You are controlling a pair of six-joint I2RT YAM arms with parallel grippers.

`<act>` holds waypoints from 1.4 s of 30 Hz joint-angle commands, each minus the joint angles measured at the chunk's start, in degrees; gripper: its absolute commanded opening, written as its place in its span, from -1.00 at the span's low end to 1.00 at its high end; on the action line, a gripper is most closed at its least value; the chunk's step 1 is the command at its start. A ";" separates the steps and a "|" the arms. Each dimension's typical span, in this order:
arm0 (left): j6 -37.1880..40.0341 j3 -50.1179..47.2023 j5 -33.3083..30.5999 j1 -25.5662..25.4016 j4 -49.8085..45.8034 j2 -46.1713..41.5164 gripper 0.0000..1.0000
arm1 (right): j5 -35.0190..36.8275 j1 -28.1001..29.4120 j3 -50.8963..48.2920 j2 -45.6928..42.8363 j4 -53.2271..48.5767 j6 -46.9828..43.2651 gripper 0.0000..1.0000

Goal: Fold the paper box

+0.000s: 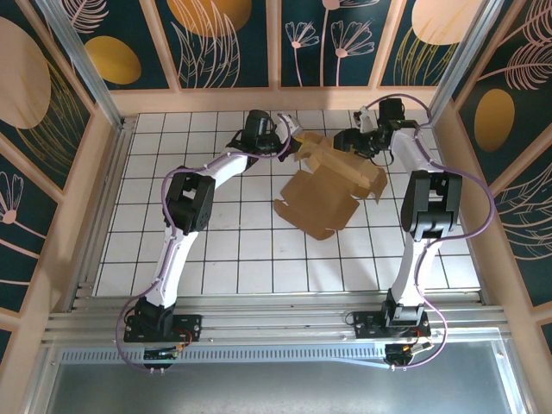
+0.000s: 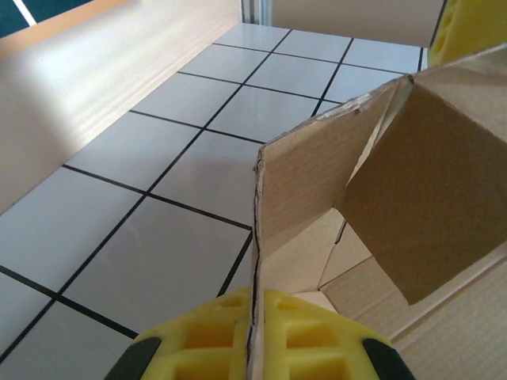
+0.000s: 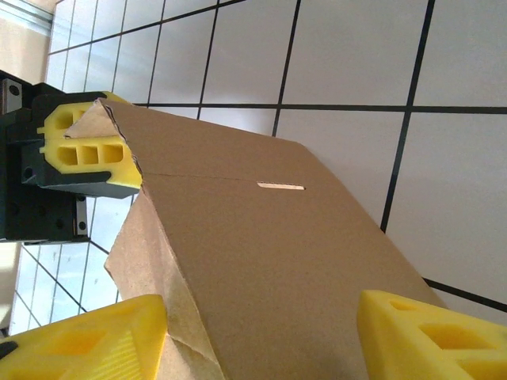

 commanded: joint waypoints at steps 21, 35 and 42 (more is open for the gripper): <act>-30.82 6.57 1.17 -4.40 -6.75 -2.35 -0.83 | -2.05 -0.23 -3.71 -2.73 3.31 2.36 0.15; -51.00 11.14 2.16 -5.41 -0.20 0.92 -0.83 | -2.21 -0.23 -5.46 -3.07 5.26 3.50 0.12; -42.20 8.43 0.65 -6.00 -7.07 -0.29 -0.79 | -2.03 -0.25 -5.45 -3.15 5.05 3.34 0.12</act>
